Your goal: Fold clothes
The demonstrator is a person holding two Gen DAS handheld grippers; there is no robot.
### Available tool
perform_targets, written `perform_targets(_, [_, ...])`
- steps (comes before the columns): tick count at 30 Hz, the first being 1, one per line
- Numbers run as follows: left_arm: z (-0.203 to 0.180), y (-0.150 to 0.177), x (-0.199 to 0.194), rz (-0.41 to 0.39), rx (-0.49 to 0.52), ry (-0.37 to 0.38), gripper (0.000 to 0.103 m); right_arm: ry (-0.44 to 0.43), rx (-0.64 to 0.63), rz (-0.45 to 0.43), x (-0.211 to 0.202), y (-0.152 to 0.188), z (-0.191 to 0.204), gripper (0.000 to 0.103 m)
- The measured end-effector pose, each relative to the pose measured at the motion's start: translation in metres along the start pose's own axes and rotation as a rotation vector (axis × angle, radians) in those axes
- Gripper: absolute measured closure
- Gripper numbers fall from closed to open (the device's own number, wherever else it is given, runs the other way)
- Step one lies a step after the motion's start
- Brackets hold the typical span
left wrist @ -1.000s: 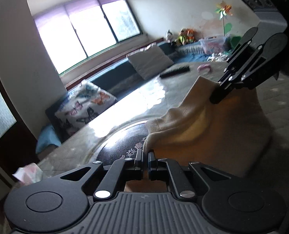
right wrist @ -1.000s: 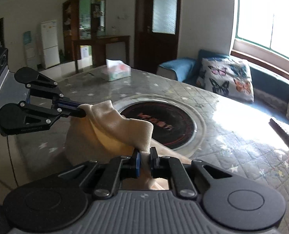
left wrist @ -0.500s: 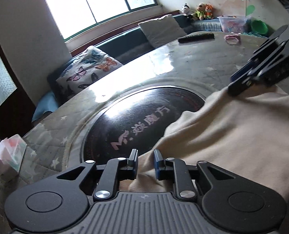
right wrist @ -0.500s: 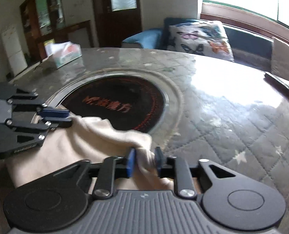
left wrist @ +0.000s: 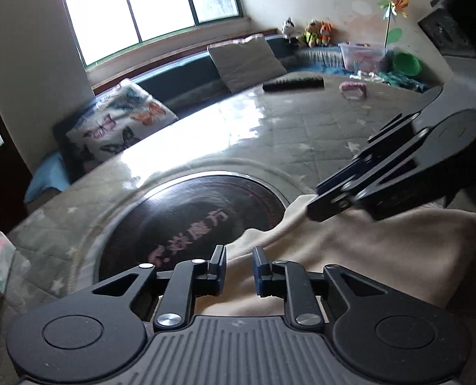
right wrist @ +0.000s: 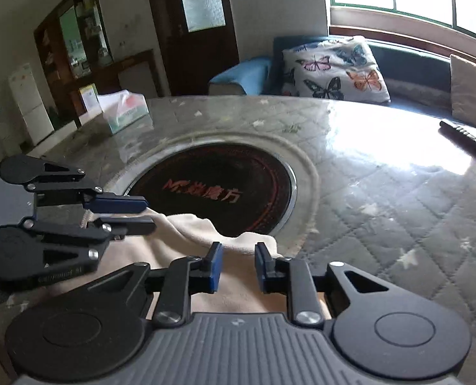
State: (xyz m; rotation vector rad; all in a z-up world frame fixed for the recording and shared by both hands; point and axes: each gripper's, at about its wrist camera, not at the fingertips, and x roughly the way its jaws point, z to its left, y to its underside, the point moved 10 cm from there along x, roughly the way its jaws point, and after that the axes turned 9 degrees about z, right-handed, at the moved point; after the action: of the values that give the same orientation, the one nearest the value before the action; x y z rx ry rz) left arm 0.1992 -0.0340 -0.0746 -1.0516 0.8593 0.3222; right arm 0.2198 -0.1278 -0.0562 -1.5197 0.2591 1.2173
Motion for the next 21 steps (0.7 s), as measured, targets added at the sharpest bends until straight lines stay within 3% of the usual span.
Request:
perform_targets(5, [-0.001,0.002,0.027,0.077,-0.009,-0.009,0.082,0.032,-0.006,0.037,0.02,-0.001,0.0,0.084])
perform_targets(9, [0.0,0.0,0.029,0.084,-0.024,-0.013,0.081,0.056,-0.028,0.024,0.018,-0.002,0.002,0.084])
perform_targets(21, [-0.005,0.0,0.028,0.074,-0.005,-0.044,0.081,0.077,-0.063,-0.024,-0.037,0.049,0.005,0.081])
